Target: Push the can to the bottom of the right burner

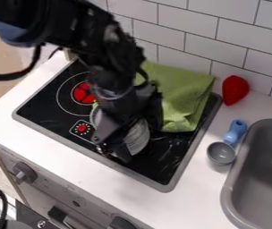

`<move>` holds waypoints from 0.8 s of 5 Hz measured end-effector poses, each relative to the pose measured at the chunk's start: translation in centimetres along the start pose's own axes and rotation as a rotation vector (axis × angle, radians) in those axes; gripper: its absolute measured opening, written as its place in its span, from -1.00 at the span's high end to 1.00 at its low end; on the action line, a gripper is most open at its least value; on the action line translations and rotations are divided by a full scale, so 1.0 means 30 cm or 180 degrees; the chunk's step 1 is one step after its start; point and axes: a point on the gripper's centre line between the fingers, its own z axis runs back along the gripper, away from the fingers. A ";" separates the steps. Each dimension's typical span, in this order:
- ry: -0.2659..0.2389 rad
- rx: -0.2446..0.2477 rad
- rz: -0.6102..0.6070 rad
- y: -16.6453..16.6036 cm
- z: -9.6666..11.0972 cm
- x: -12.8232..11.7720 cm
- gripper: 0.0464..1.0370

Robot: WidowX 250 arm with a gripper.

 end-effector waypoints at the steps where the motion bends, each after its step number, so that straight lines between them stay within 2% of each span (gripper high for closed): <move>1: 0.0295 -0.0227 -0.0126 -0.001 0.026 -0.059 -0.92; 2: 0.0424 -0.0059 -0.0398 0.011 0.012 -0.143 -0.92; 3: 0.0483 -0.0004 -0.0677 0.023 0.021 -0.187 -0.92; 4: 0.0325 -0.0015 -0.0955 0.037 0.054 -0.168 -0.92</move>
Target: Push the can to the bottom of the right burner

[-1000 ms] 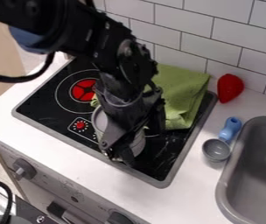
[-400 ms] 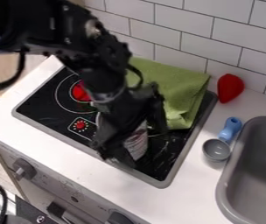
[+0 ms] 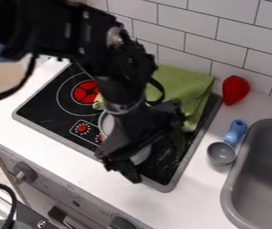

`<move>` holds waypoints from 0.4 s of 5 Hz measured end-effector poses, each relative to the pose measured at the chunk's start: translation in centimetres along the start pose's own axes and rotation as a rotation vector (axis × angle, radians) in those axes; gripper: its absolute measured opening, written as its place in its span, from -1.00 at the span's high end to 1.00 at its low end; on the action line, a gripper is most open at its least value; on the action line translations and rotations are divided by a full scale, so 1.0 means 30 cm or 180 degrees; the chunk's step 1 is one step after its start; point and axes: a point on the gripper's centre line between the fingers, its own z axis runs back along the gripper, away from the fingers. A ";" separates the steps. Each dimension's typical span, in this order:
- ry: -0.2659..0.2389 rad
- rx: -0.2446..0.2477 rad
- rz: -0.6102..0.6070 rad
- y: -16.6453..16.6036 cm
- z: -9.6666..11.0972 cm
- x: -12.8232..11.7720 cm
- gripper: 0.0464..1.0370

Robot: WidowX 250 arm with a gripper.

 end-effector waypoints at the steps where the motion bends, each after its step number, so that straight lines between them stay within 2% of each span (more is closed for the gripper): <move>1: -0.0124 -0.0010 -0.0736 0.052 0.040 0.010 -0.92; 2: -0.0309 0.0077 -0.1221 0.102 0.055 0.056 -0.92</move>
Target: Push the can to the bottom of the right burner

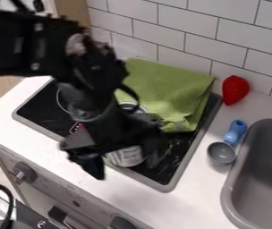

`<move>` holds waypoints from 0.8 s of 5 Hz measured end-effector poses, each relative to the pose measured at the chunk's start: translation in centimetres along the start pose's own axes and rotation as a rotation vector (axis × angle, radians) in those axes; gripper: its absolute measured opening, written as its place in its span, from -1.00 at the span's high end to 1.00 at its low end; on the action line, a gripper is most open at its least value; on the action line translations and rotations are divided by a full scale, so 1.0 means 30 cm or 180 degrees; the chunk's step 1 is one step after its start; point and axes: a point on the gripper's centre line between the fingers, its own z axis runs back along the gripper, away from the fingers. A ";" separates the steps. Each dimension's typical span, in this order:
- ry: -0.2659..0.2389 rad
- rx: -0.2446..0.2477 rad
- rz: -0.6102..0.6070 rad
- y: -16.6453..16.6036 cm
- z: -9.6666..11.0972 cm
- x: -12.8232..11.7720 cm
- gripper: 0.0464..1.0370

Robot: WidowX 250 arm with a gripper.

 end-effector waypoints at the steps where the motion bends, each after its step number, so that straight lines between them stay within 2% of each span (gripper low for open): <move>1: -0.0077 0.0084 -0.0465 0.082 -0.008 0.069 -0.92; 2: -0.0047 0.0281 -0.0794 0.159 -0.014 0.154 -0.92; 3: 0.0089 0.0331 -0.1314 0.222 0.021 0.250 -0.92; 4: 0.0105 0.0281 -0.1505 0.266 0.073 0.325 -0.92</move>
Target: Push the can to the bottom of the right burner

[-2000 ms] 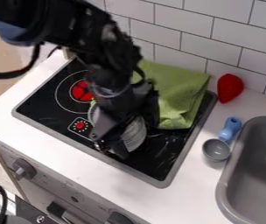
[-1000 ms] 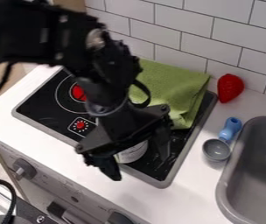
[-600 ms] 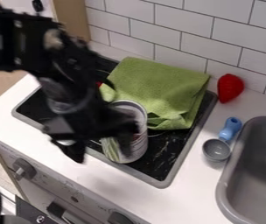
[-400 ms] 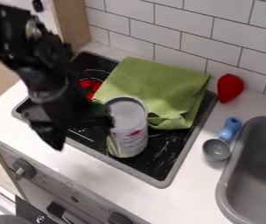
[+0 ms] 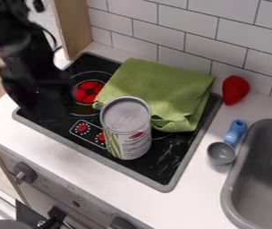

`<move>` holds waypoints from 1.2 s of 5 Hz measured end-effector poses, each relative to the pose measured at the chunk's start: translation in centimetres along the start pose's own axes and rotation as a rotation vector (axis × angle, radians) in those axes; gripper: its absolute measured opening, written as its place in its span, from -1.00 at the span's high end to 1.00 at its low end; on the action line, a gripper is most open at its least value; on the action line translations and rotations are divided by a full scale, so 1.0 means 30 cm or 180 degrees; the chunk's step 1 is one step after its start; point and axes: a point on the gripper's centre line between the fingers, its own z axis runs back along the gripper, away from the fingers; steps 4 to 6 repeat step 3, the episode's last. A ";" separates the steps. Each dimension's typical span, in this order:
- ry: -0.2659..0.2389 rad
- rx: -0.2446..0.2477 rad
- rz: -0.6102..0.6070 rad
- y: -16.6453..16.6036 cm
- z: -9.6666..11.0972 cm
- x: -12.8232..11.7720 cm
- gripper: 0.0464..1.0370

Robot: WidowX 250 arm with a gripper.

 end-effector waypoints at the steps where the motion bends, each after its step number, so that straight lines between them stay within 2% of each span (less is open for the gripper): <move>1: -0.0040 0.0092 0.0211 0.051 -0.001 0.058 -0.92; 2: -0.0070 0.0211 0.0452 0.063 -0.024 0.115 -0.92; 3: -0.0206 0.0305 0.0727 0.070 -0.051 0.190 -0.92; 6: -0.0206 0.0305 0.0727 0.070 -0.051 0.190 -0.92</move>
